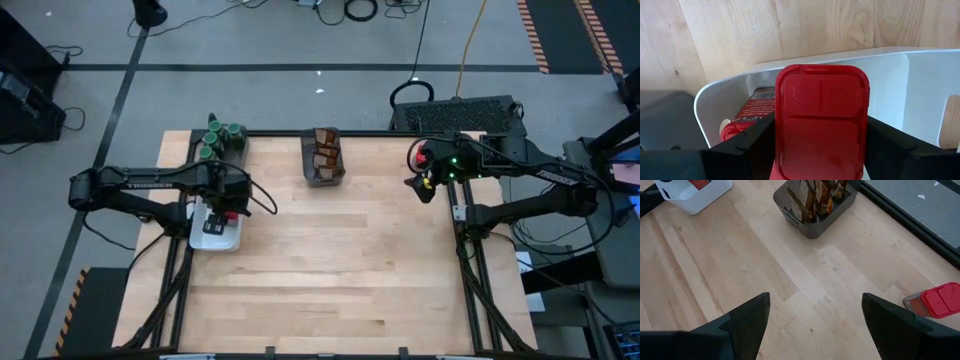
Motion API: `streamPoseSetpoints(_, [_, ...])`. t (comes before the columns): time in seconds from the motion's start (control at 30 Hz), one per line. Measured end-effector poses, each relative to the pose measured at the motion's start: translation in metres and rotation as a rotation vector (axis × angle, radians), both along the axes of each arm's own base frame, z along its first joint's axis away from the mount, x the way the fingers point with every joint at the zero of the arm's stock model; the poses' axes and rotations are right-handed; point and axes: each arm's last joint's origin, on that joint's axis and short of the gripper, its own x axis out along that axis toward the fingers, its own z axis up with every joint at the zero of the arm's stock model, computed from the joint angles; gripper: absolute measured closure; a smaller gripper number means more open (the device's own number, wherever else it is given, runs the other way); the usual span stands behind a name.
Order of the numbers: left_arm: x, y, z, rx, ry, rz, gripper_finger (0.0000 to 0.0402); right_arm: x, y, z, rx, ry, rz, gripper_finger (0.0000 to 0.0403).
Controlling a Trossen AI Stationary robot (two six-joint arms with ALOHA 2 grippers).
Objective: Sort spices by type
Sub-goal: Put the bottom red seasoning can into the white bin
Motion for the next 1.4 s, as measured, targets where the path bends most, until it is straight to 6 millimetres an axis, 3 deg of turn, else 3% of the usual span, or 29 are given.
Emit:
streamPoseSetpoints(0.93, [-0.009,-0.003,0.000,-0.053,0.088,0.053,0.0154,0.000,0.000,0.000,-0.008,0.004,0.012,0.0103])
streamPoseSetpoints(1.4, [-0.008,0.008,-0.004,-0.066,0.119,0.123,0.0154,0.000,0.000,0.000,-0.005,0.003,0.015,0.0103])
